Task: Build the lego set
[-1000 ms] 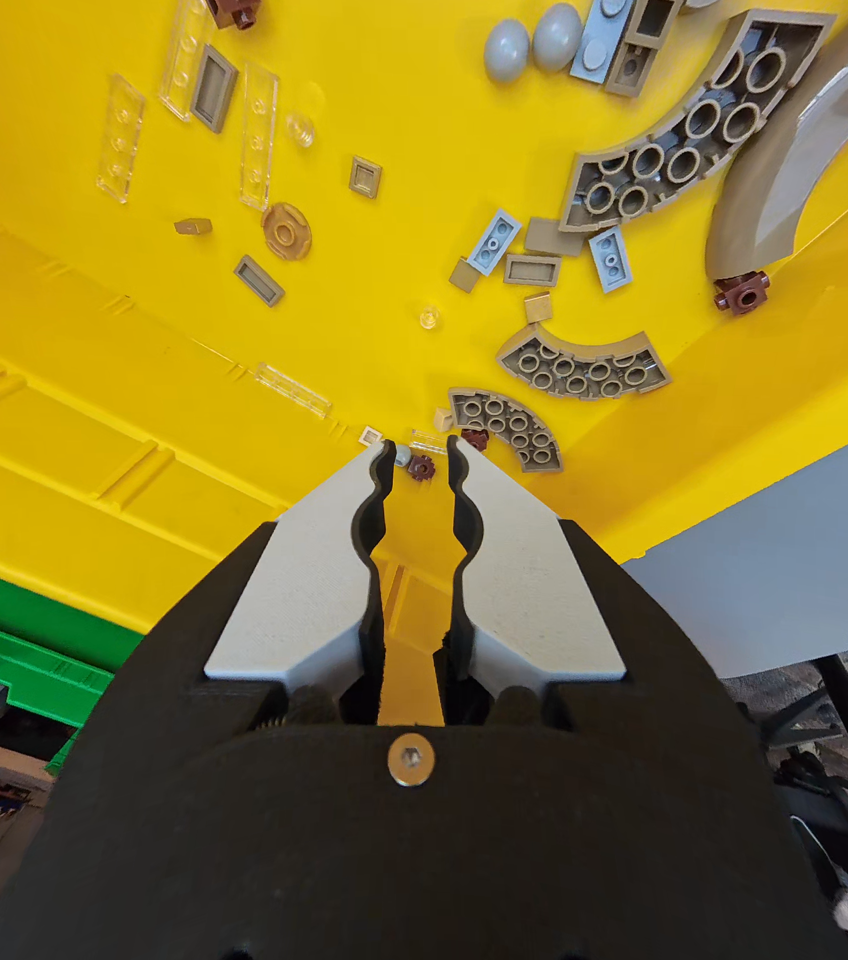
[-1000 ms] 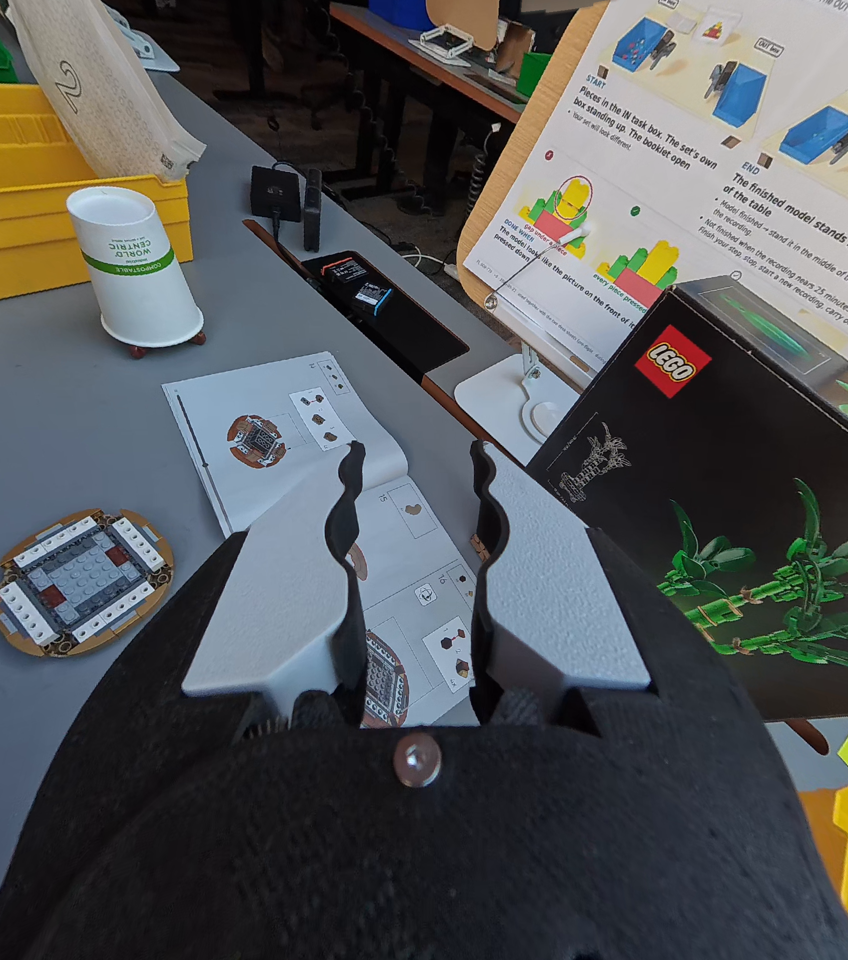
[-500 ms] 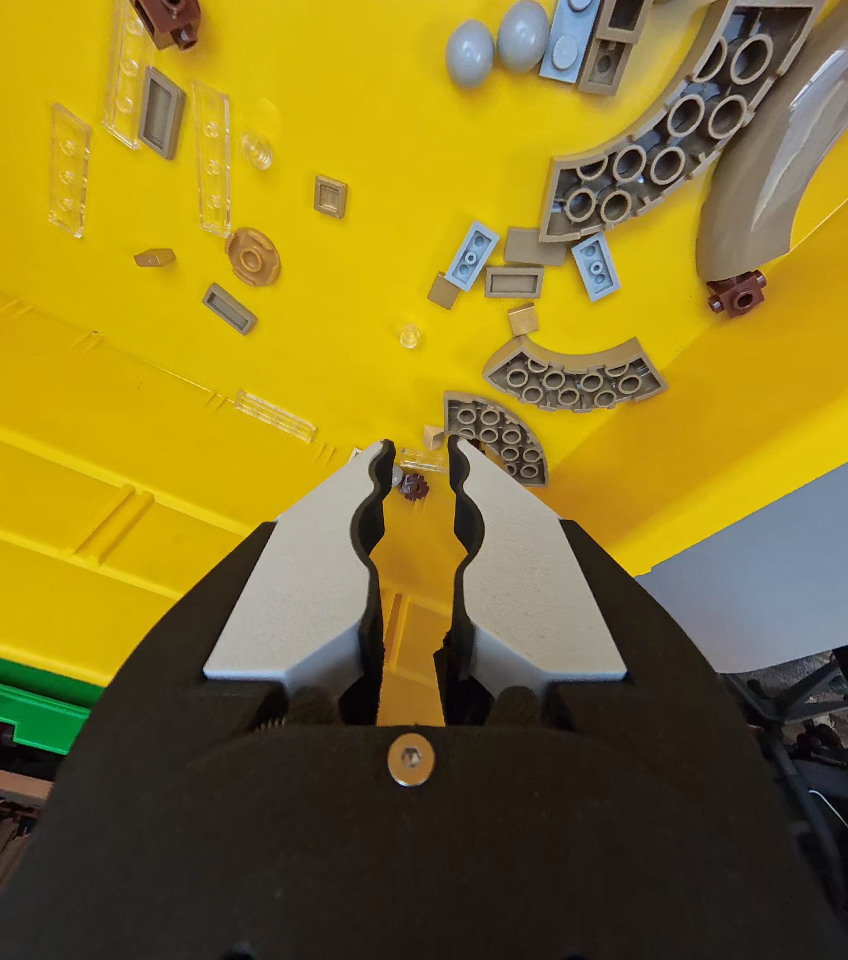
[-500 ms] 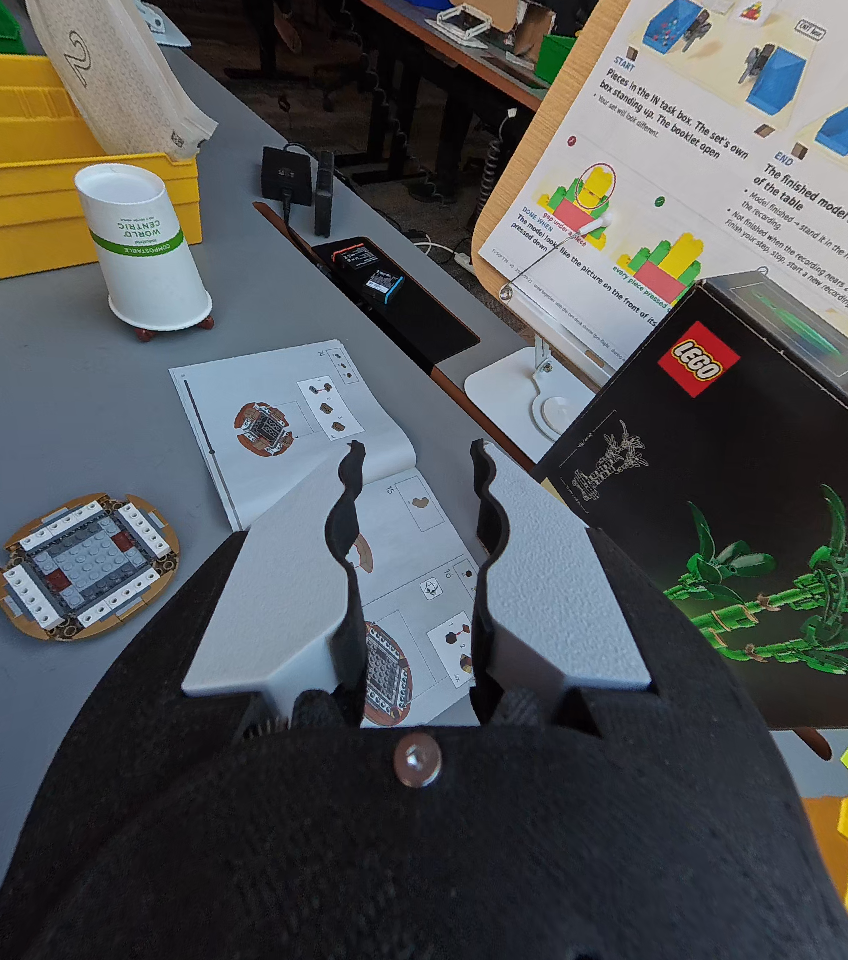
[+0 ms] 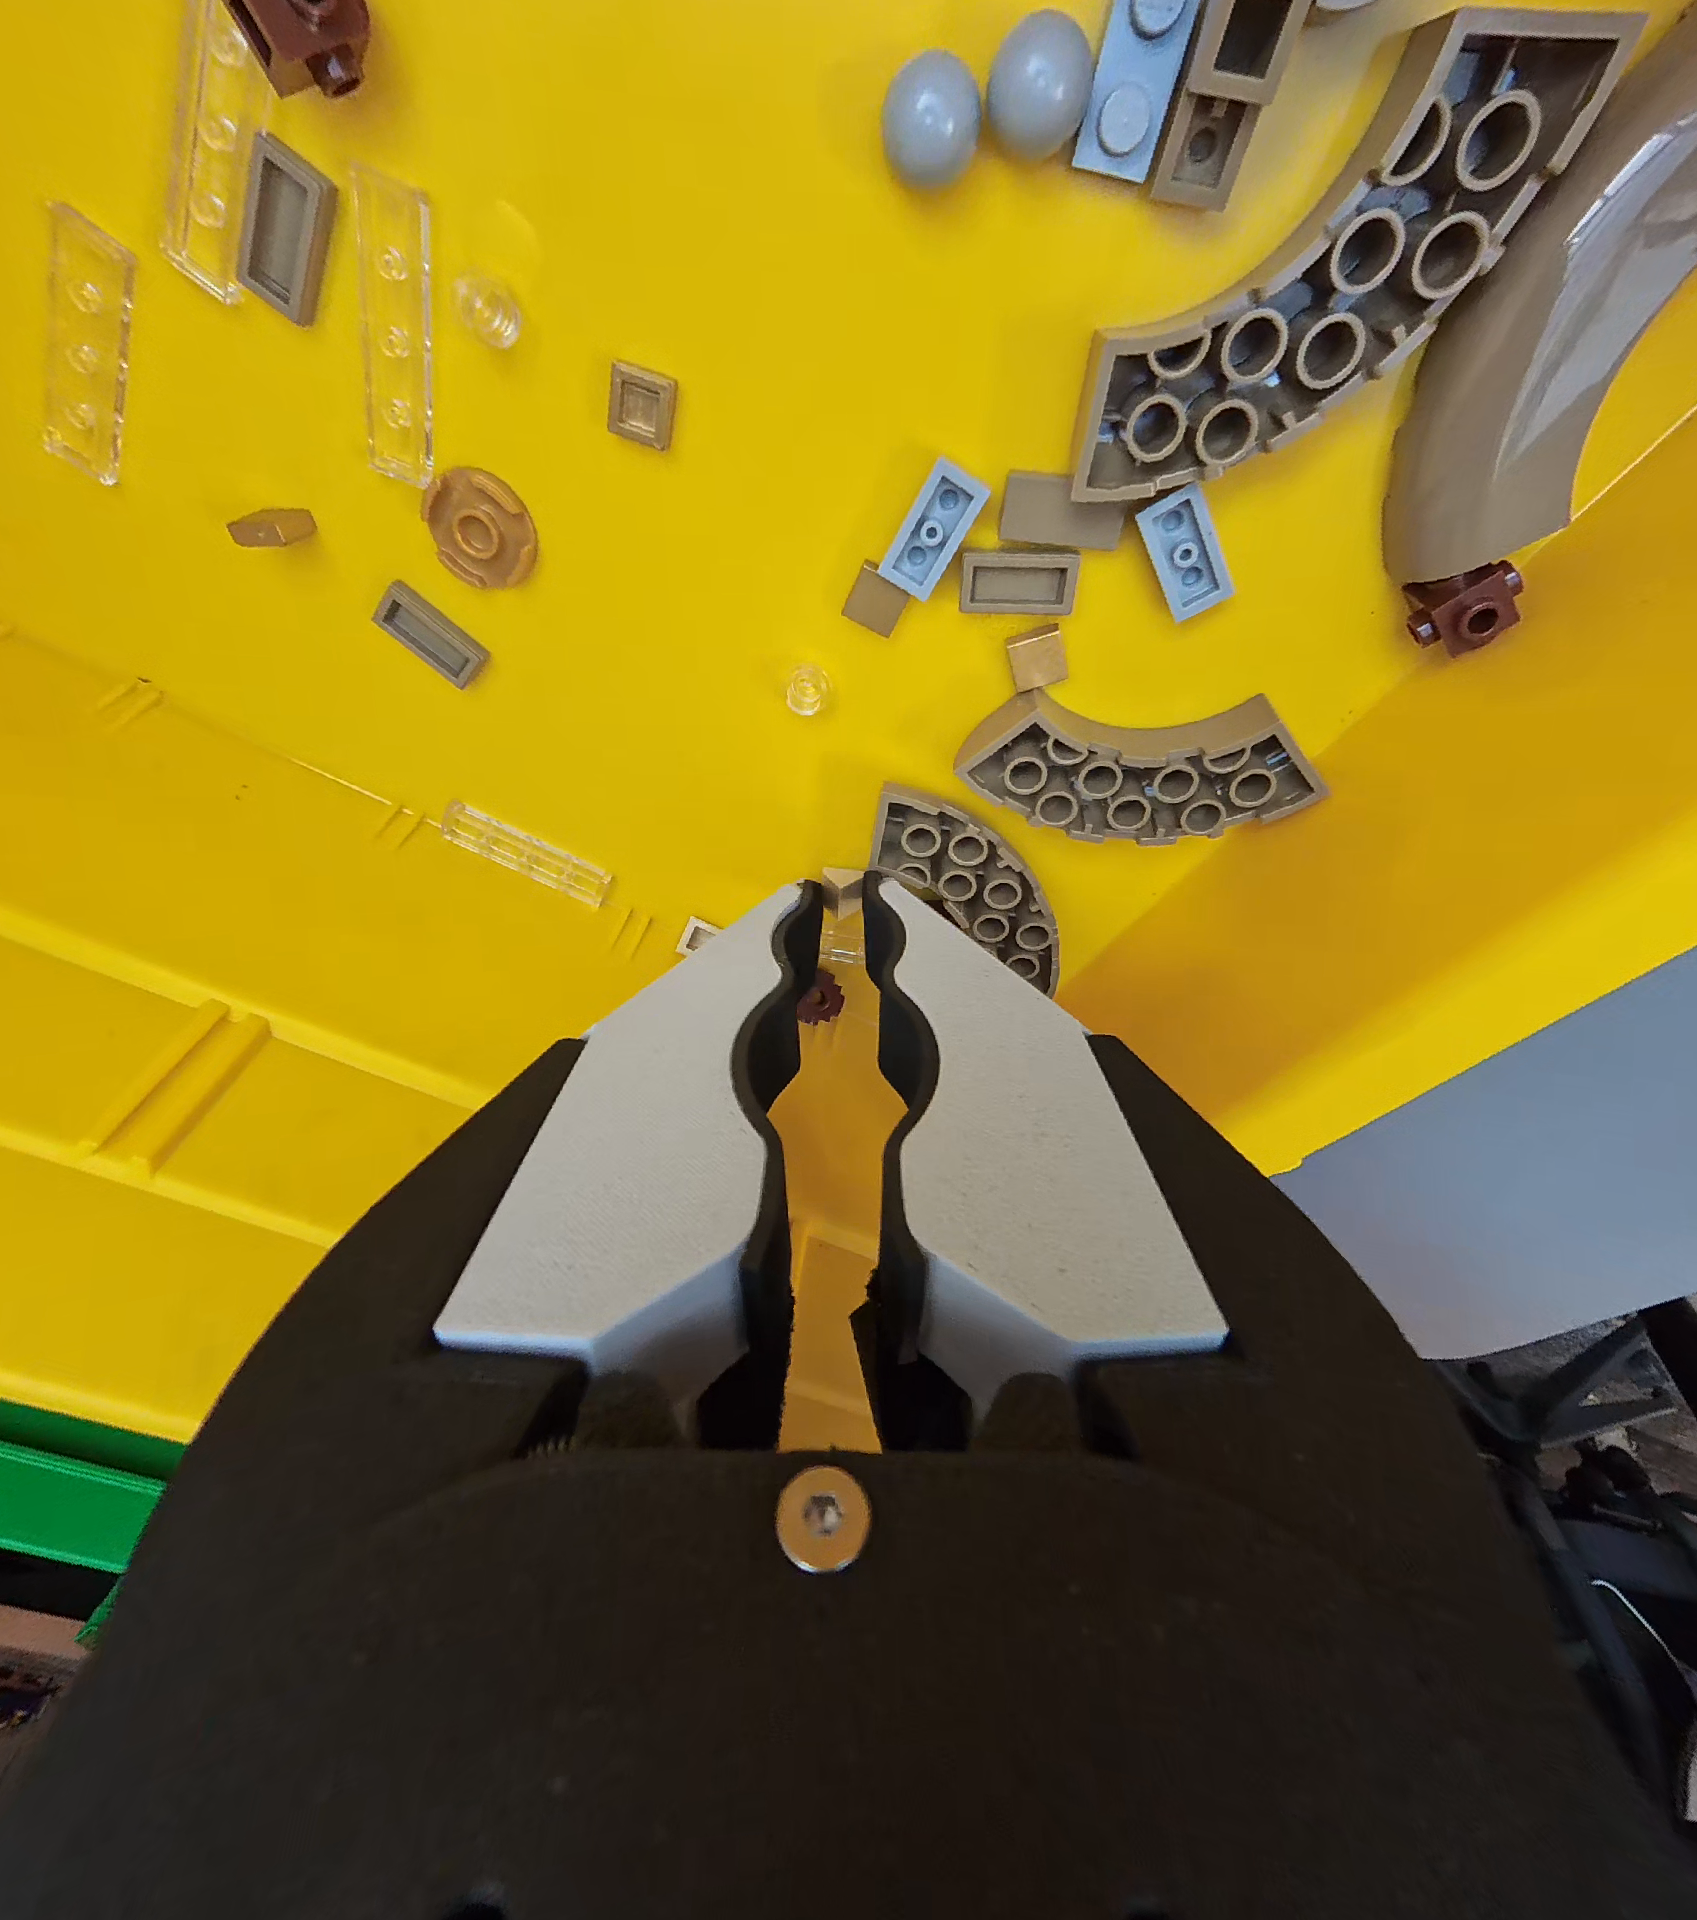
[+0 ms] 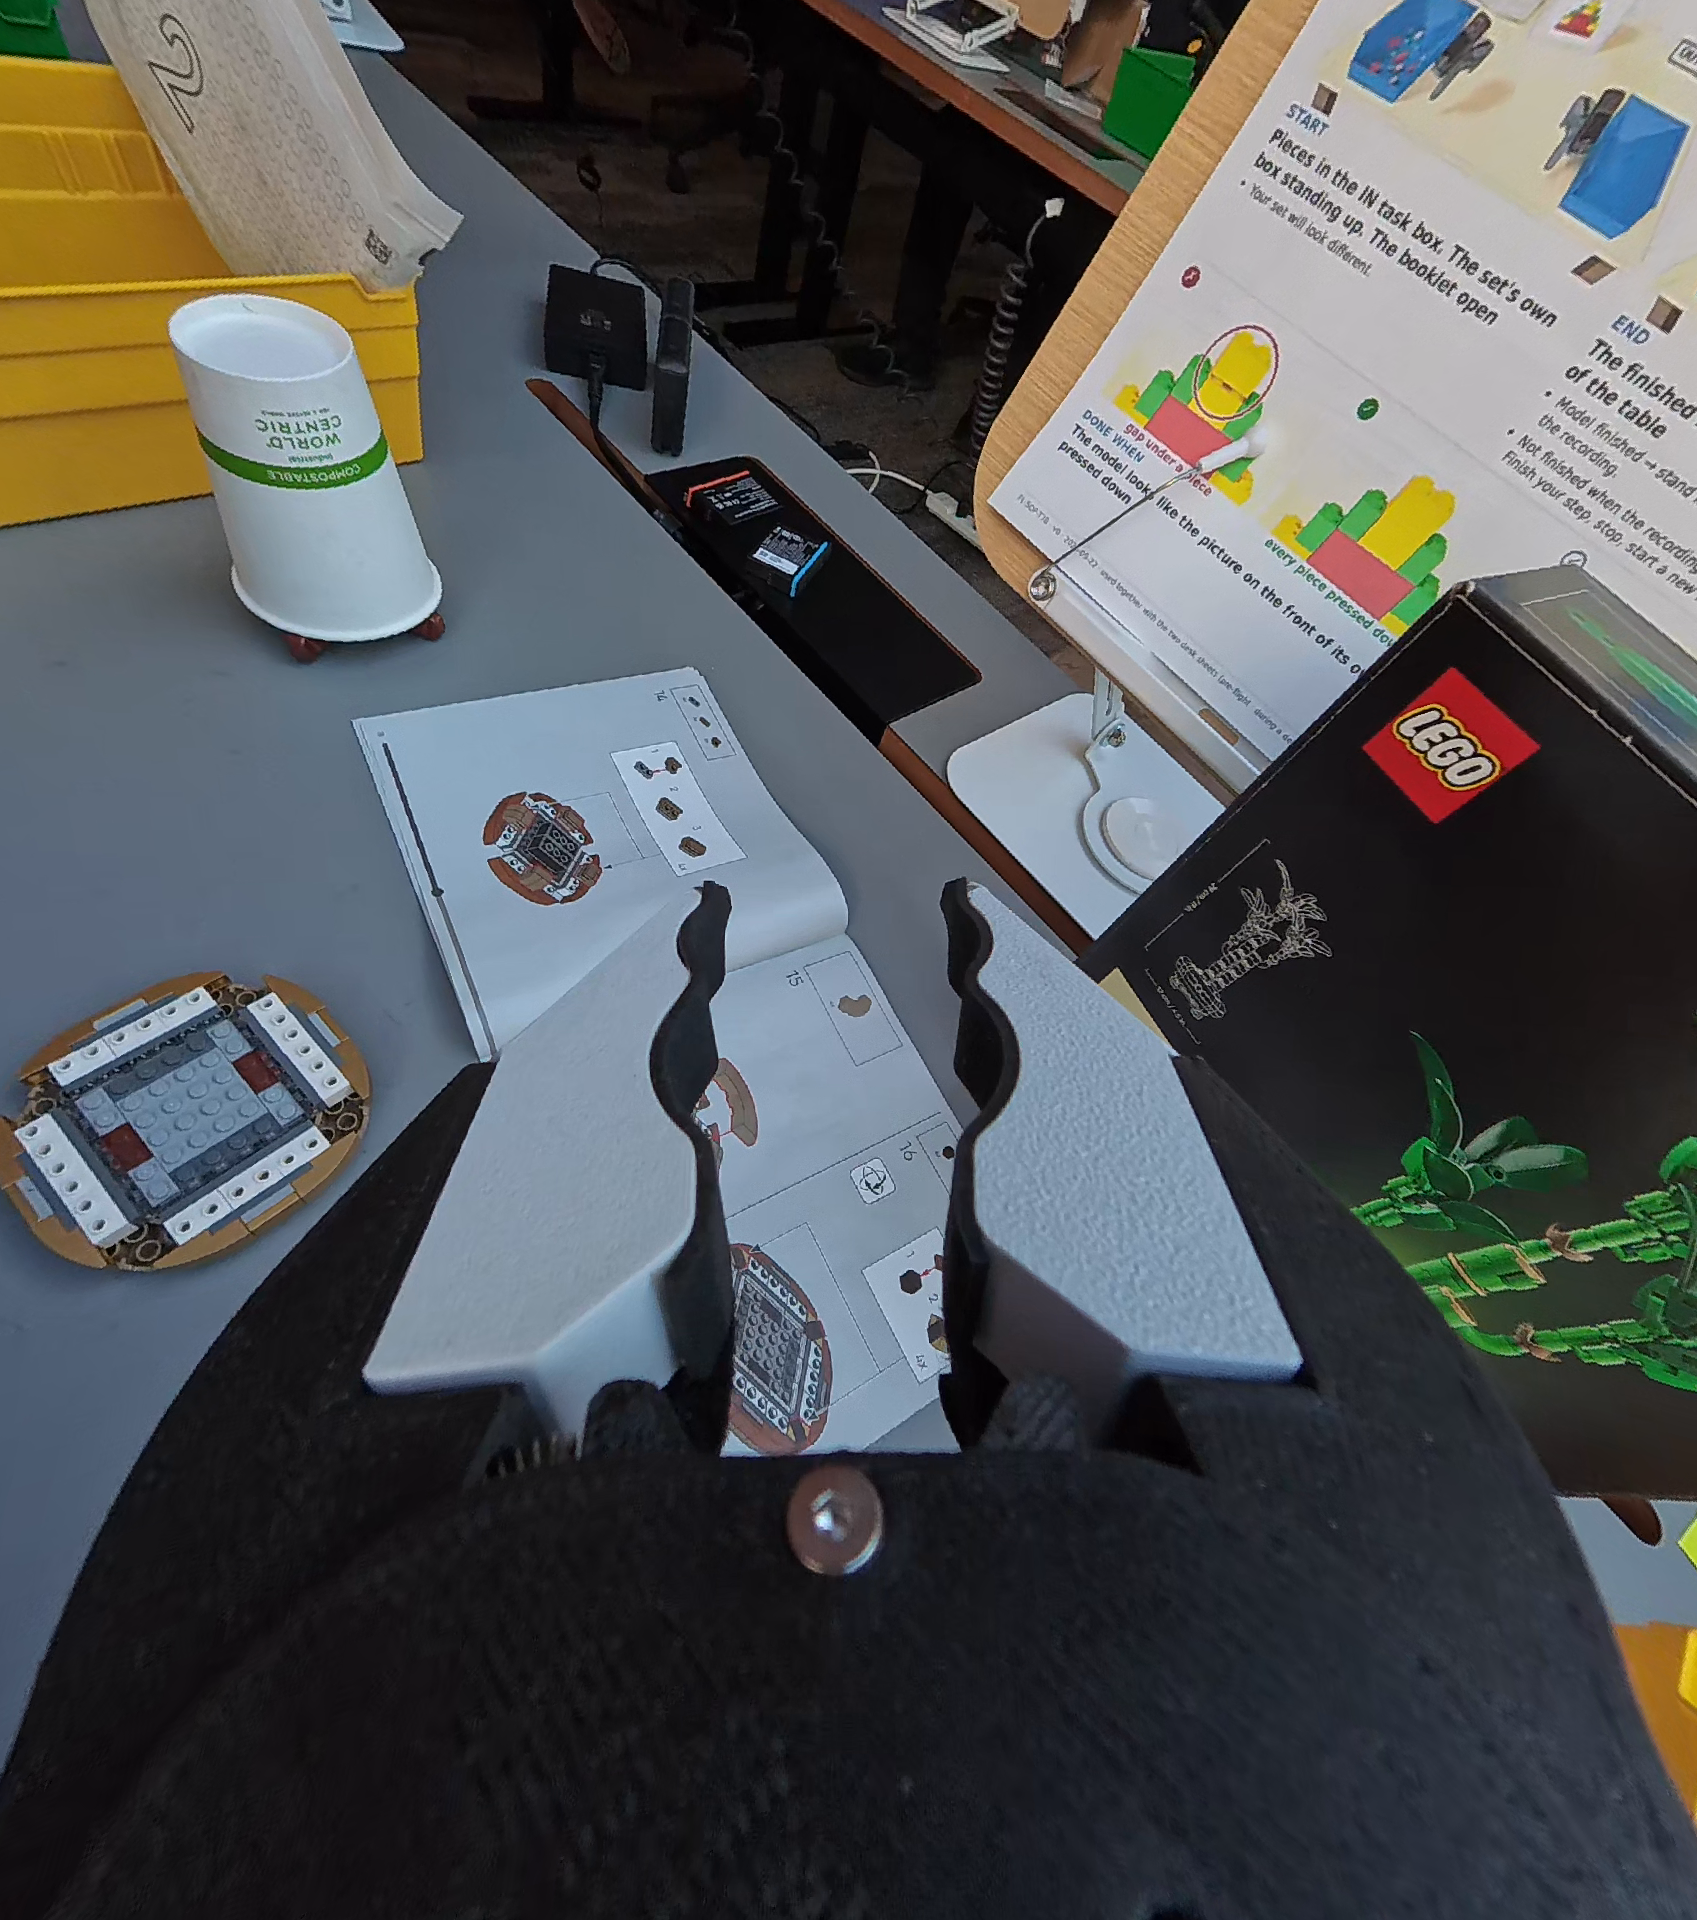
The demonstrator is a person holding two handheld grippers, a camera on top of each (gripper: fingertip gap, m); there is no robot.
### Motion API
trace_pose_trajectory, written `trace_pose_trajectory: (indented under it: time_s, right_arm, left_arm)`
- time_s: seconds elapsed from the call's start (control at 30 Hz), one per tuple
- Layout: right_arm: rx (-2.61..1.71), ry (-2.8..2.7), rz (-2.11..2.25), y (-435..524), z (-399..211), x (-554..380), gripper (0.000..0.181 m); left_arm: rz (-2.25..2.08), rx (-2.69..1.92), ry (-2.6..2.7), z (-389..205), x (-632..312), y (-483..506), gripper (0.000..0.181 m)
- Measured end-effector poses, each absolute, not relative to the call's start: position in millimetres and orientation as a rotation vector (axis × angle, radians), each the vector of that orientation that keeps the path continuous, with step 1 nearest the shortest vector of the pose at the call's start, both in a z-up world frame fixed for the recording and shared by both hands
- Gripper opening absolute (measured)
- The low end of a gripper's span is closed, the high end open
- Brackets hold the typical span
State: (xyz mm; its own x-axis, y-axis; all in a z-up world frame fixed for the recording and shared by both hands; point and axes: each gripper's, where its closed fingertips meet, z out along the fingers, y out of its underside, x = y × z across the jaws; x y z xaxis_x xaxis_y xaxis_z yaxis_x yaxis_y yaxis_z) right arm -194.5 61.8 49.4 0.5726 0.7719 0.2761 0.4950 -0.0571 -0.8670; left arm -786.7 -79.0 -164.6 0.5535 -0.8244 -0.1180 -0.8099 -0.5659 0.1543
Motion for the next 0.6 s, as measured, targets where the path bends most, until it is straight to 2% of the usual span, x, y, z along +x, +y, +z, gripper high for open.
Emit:
trace_pose_trajectory:
  time_s: [0.2, 0.4, 0.6]
  right_arm:
    - [-1.714, -1.062, 0.329, 62, 46, -199, 0.043]
    - [-1.727, -1.067, 0.338, 62, 41, -204, 0.044]
    - [-1.739, -1.074, 0.356, 60, 34, -212, 0.044]
  left_arm:
    - [-0.331, 2.762, -1.419, -154, -789, -71, 0.006]
    - [-0.512, 3.049, -1.388, -106, -784, -48, 0.006]
    - [-0.322, 3.443, -1.422, -57, -734, -46, 0.006]
